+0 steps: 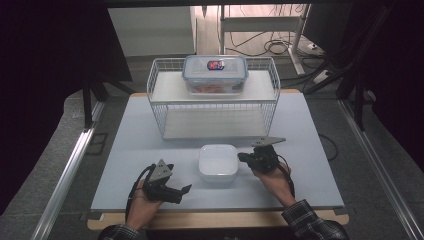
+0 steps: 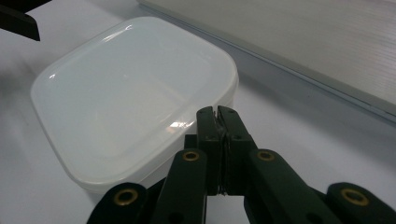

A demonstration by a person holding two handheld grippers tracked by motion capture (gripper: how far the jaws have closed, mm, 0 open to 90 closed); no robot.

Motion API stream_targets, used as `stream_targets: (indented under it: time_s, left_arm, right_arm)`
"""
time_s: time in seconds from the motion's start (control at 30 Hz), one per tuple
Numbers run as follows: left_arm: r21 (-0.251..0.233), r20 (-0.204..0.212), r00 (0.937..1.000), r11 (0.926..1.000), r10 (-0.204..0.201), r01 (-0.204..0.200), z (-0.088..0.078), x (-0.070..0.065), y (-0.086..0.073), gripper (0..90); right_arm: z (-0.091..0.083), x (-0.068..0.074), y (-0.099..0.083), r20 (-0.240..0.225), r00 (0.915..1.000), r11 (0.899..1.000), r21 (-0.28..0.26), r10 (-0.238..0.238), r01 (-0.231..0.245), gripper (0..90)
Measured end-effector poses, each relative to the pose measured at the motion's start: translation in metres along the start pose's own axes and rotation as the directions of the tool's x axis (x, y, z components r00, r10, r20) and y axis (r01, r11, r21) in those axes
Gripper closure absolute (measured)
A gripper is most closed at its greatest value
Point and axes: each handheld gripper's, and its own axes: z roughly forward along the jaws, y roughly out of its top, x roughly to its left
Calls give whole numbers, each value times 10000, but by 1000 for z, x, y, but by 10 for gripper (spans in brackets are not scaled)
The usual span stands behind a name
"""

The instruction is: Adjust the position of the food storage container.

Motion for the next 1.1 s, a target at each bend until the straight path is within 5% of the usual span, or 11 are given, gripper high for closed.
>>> stream_targets:
  time_s: [0.13, 0.27, 0.47, 0.63, 0.87, 1.1]
  left_arm:
    - [37, 36, 10000, 10000, -78, 78, 0, 0, 0, 41]
    - [152, 116, 9999, 9999, -60, 59, 0, -2, 1, 47]
    - [166, 94, 9999, 9998, -53, 51, 0, -3, 1, 46]
    - [217, 39, 9997, 9995, 249, -250, 0, -3, 0, 48]
    - [254, -49, 9990, 9987, 440, -438, 0, -2, -2, 35]
    - [236, -14, 9991, 9989, 413, -413, 0, -1, -2, 32]
  right_arm:
    - [-7, 1, 0, 339, 9980, 9986, 57, -525, 523, 848]
    - [-20, 3, -3, 377, 9966, 9972, -103, -731, 736, 728]
    - [-37, 8, -12, 248, 9934, 9932, -286, -1118, 1125, 469]
    - [-43, 8, -18, -404, 9926, 9919, -597, -1148, 1123, 250]
    - [-38, 16, -23, 137, 9866, 9858, -413, -1623, 1628, 130]
    - [-38, 17, -27, -135, 9903, 9894, -476, -1382, 1374, 94]
